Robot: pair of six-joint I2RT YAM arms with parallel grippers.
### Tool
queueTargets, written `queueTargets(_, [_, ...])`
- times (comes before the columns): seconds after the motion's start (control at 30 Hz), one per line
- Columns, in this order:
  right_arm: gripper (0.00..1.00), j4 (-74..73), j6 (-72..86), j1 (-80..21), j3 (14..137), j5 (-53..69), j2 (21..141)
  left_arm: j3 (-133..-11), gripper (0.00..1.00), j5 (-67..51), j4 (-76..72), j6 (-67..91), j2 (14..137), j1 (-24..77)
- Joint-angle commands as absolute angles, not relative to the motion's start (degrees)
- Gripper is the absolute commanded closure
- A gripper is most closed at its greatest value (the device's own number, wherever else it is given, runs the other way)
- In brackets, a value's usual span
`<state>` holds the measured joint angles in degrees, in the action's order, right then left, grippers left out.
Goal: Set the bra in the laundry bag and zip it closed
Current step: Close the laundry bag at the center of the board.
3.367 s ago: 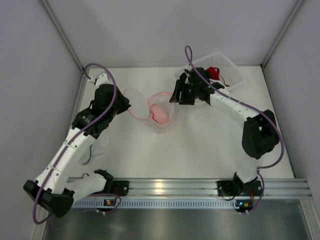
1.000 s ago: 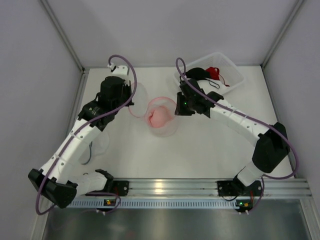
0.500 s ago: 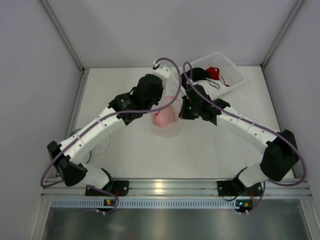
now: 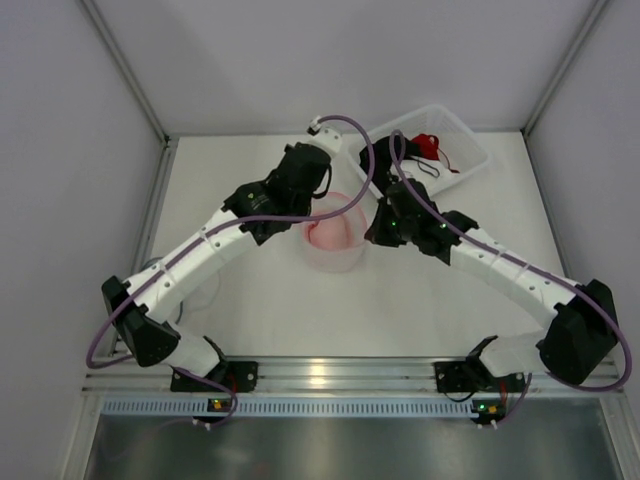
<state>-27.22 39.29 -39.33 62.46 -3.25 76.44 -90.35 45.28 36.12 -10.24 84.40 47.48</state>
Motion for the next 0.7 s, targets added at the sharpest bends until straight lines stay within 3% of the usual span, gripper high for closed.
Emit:
queueTargets(0.0, [1.0,-23.03,40.69,-38.41,61.26,-3.16,75.23,-92.2,0.99,46.32,35.33,-10.99,84.9,47.81])
queueTargets(0.33, [1.0,-18.64,41.04,-37.36,60.03,-1.84,74.53,-92.72,0.99,43.95,35.51,-7.39,87.45,50.89])
queueTargets(0.47, [1.0,-16.88,42.1,-37.0,58.1,-1.76,73.31,-93.25,0.94,43.33,35.59,-5.37,88.41,53.34])
queueTargets(0.57, [1.0,-16.87,42.54,-36.74,57.13,-1.76,73.04,-93.6,0.78,43.42,35.59,-4.92,89.38,55.63])
queueTargets(0.6, [1.0,-16.79,42.54,-36.65,56.87,-1.84,72.95,-93.86,0.57,43.16,35.6,-4.57,89.47,56.24])
queueTargets(0.67, [1.0,-16.53,43.06,-36.47,55.73,-2.02,72.43,-95.0,0.43,42.28,35.77,-2.74,89.12,57.91])
